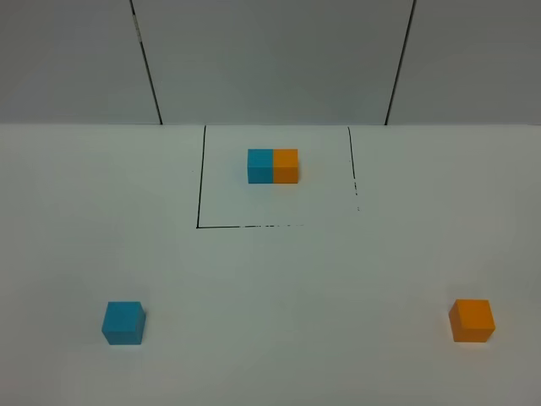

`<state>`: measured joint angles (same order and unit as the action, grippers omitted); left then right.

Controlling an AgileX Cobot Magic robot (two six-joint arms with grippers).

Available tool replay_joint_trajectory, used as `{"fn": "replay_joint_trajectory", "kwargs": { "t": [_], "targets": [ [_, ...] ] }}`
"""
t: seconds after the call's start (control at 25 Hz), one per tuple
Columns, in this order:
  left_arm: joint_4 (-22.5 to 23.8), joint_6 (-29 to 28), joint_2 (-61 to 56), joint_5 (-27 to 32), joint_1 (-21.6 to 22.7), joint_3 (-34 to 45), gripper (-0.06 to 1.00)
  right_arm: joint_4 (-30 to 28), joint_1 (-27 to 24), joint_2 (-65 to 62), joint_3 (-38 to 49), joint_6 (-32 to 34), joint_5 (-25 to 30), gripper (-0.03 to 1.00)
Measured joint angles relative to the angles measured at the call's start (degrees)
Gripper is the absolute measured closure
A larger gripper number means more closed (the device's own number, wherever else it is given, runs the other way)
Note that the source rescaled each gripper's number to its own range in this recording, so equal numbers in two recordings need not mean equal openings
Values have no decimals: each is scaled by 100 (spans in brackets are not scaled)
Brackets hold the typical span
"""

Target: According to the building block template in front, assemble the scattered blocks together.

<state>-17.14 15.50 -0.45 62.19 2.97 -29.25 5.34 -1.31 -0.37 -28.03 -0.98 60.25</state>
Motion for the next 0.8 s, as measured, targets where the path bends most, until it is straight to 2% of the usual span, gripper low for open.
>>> {"fn": "replay_joint_trajectory", "kwargs": {
  "t": [0.28, 0.44, 0.64, 0.8],
  "targets": [
    [14, -32, 0, 0, 0, 0, 26, 0, 0, 0, 0, 0, 0, 15],
    [155, -288, 133, -5, 0, 0, 26, 0, 0, 0, 0, 0, 0, 15],
    [408, -889, 944, -118, 0, 0, 26, 0, 0, 0, 0, 0, 0, 15],
    [477, -944, 1954, -380, 0, -113, 24, 0, 0, 0, 0, 0, 5, 15]
  ]
}}
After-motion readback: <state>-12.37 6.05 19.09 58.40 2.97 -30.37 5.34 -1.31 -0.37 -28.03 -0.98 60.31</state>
